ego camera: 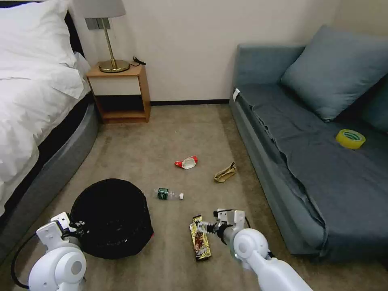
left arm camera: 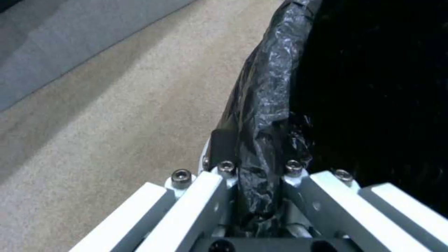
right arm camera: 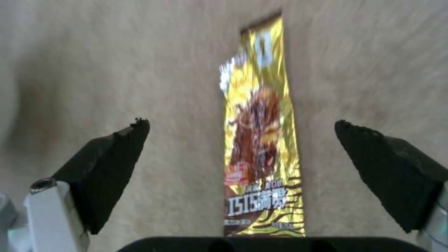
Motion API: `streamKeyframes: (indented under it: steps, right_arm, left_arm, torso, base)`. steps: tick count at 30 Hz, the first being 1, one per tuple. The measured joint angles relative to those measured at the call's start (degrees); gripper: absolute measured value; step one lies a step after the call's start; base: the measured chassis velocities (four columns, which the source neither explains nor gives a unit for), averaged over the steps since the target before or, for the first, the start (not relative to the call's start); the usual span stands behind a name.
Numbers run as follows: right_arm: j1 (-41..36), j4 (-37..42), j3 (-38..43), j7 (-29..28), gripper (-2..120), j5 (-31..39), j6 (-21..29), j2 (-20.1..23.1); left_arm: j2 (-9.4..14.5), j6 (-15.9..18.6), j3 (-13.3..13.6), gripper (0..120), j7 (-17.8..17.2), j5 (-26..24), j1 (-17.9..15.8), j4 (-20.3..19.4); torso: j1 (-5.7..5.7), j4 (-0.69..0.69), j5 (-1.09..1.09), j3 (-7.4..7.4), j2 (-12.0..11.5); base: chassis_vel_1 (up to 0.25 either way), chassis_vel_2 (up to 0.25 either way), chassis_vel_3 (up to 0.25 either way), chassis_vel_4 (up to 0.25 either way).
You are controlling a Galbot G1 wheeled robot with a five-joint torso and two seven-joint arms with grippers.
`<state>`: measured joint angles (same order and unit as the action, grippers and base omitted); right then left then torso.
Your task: Pick up the trash bin, then pick up the garbage on the floor and place it into the trash bin.
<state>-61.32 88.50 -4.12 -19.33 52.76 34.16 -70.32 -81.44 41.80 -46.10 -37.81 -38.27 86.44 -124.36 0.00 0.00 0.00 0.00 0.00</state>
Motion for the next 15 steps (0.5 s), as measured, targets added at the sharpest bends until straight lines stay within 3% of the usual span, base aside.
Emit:
streamKeyframes:
  steps: [7,15]
  right_arm:
    - [3.1,-8.4,-4.0,2.4,100,-4.2,-2.7,-2.5]
    - [3.7,-10.7,-4.7,3.4,100,-6.1,-4.2,-2.8]
  left_arm:
    - [0.0,-0.3,-0.3,3,0.1,0.3,0.0,0.4]
    - [0.0,-0.5,-0.4,3,0.2,0.4,0.2,0.3]
  torso:
    - [0.00,0.00,0.00,0.00,0.0]
    - [0.00,0.00,-0.01,0.00,0.0]
  base:
    - [0.000,0.000,0.000,0.000]
    - [0.000,0.000,0.000,0.000]
